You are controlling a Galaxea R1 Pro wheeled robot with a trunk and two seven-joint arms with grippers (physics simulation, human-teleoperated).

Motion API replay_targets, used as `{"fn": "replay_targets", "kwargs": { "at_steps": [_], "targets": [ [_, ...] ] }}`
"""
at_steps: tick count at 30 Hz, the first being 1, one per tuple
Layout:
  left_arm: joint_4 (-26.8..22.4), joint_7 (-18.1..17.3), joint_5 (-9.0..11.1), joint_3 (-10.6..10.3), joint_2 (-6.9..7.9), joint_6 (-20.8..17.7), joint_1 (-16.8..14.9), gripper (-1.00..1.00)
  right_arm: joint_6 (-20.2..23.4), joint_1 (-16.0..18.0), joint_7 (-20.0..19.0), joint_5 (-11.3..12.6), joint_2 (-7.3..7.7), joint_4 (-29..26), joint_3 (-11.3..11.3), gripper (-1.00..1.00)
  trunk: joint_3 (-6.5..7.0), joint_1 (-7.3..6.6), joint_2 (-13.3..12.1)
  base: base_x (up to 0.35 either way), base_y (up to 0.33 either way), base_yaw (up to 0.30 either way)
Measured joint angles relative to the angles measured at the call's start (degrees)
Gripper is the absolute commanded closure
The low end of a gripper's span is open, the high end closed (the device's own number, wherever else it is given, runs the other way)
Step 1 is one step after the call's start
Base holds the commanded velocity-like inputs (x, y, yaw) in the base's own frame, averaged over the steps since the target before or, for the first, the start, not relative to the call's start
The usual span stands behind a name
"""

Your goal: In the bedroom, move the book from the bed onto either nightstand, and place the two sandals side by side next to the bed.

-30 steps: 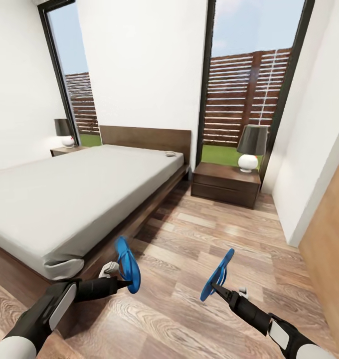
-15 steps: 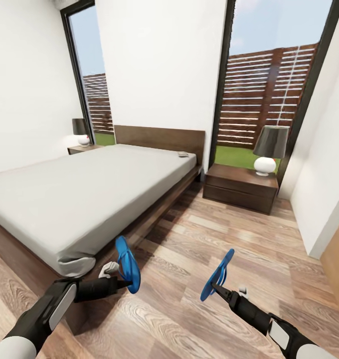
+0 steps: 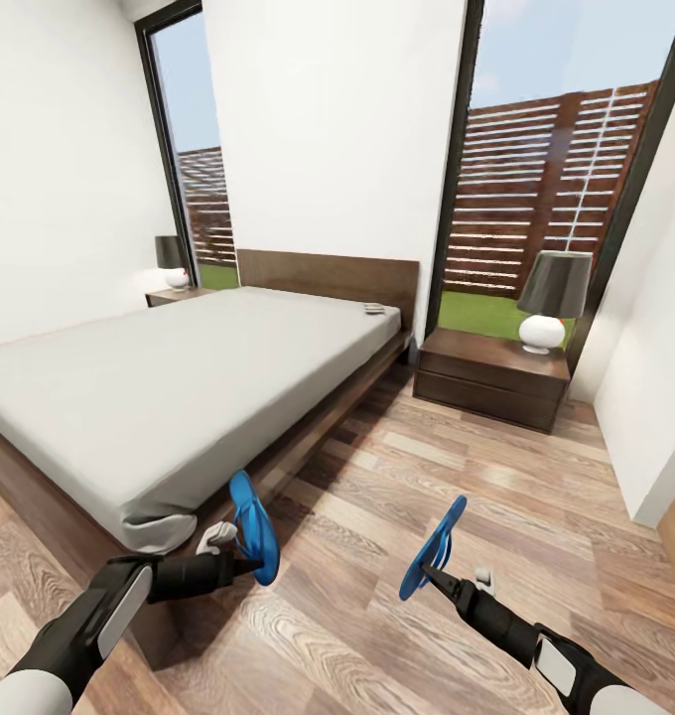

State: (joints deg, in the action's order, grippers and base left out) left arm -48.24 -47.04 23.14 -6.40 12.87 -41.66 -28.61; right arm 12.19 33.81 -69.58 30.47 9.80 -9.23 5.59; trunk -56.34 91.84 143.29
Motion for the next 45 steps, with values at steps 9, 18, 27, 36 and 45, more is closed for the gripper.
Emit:
{"fn": "replay_targets", "kwargs": {
  "at_steps": [9, 18, 27, 36, 45],
  "targets": [
    [1.0, 0.0, 0.0, 0.0, 0.0, 0.1, 0.0, 1.0, 0.1, 0.0, 0.2, 0.3, 0.05, 0.0, 0.3, 1.0, 0.0, 0.0, 0.0, 0.002, 0.0, 0.0],
    [1.1, 0.0, 0.0, 0.0, 0.0, 0.1, 0.0, 1.0, 0.3, 0.0, 0.7, 1.1, 0.06, 0.0, 0.1, 1.0, 0.0, 0.0, 0.0, 0.0, 0.0, 0.0],
    [1.9, 0.1, 0.0, 0.0, -1.91, 0.0, 0.0, 1.0, 0.4, 0.0, 0.9, 1.1, 0.14, 0.0, 0.1, 1.0, 0.0, 0.0, 0.0, 0.0, 0.0, 0.0],
    [2.7, 8.6, -0.2, 0.2, -5.65, 0.3, 0.0, 1.0, 0.5, 0.0, 6.0, 1.4, 0.09, -0.1, -0.4, 1.0, 0.0, 0.0, 0.0, 0.0, 0.0, 0.0],
    [4.5, 26.8, 0.3, 0.4, -12.52, 0.2, 0.0, 1.0, 0.5, 0.0, 7.9, 2.2, -0.02, -1.1, -0.5, 1.0, 0.0, 0.0, 0.0, 0.0, 0.0, 0.0]
  ]
}}
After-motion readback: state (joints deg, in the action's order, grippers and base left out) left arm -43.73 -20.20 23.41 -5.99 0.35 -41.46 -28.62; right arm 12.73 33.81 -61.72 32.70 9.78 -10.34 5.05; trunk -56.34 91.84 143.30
